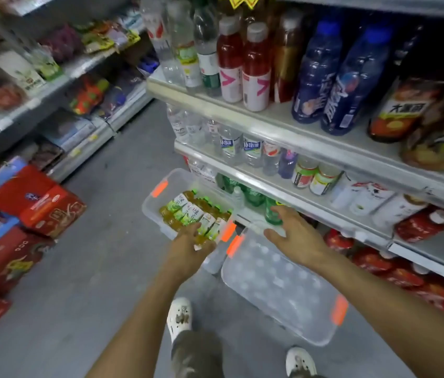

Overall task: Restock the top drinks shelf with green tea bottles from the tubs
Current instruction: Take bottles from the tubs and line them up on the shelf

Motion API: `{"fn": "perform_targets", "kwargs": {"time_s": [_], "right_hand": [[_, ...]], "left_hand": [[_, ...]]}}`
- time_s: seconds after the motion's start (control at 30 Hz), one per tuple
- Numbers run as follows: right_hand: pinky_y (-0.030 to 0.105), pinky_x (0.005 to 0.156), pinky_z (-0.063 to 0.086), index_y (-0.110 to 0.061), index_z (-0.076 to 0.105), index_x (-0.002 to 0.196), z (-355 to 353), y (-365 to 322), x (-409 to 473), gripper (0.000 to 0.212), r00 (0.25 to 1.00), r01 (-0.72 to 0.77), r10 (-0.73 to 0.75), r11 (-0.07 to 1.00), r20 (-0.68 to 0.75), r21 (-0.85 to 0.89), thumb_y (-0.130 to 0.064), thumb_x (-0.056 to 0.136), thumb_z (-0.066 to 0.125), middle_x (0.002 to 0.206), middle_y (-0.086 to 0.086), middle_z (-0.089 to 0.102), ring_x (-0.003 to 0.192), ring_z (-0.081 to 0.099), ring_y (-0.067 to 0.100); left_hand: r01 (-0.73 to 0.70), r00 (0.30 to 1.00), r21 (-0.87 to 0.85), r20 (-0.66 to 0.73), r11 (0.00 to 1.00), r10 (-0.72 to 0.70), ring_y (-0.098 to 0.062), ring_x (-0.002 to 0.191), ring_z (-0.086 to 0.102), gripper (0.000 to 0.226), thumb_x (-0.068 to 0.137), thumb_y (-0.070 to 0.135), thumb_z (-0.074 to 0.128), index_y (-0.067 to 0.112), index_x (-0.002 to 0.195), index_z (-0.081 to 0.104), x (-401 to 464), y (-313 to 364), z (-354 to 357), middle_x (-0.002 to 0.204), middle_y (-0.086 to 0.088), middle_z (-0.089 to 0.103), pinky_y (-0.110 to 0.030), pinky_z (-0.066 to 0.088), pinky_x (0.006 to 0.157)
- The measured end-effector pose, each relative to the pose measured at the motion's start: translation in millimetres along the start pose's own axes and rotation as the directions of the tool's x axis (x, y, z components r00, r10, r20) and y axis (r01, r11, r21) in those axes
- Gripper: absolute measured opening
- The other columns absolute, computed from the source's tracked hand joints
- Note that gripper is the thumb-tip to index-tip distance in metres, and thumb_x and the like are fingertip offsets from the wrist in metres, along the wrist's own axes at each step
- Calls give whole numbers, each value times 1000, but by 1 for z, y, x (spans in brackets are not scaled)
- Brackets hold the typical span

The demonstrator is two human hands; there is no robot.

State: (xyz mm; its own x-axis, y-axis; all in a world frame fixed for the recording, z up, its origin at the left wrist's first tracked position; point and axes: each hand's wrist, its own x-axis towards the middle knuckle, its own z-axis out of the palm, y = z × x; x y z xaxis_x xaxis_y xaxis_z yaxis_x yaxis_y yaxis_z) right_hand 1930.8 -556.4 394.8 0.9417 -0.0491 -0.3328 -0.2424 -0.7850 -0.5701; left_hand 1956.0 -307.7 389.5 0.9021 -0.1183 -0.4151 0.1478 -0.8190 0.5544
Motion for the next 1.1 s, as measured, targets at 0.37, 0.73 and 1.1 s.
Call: {"fn": "perform_targets", "kwargs": {"time_s": [0.37, 0.73, 1.1], "right_hand": [[29, 78, 47, -11, 48, 135, 209, -65, 153, 44, 888, -460, 418, 823, 192, 332, -23, 95, 63, 104, 6, 63, 89, 62, 22], [29, 72, 47, -4, 56, 121, 358, -61, 290, 32, 714, -694, 636, 592, 293, 409, -22, 95, 59, 108, 15, 64, 96, 63, 26], [47, 61, 62, -14, 56, 90, 429, -31, 364, 25, 585, -763, 775, 428, 237, 484, -38, 95, 62, 74, 11, 70, 63, 73, 26]], "left_hand": [[100, 951, -25, 298, 995, -88, -22, 116, 60, 49, 95, 29, 68, 15, 139, 52, 219, -166, -39, 125, -2, 60, -30, 45, 95], [69, 905, 71, 415, 995, -93, -28, 130, 53, 66, 88, 31, 72, 14, 146, 44, 367, -260, 50, 141, -9, 56, -41, 45, 107], [-155, 938, 328, 346, 932, 34, -31, 123, 52, 91, 86, 41, 76, 13, 152, 22, 420, -268, 110, 136, -12, 41, -43, 51, 87]]}}
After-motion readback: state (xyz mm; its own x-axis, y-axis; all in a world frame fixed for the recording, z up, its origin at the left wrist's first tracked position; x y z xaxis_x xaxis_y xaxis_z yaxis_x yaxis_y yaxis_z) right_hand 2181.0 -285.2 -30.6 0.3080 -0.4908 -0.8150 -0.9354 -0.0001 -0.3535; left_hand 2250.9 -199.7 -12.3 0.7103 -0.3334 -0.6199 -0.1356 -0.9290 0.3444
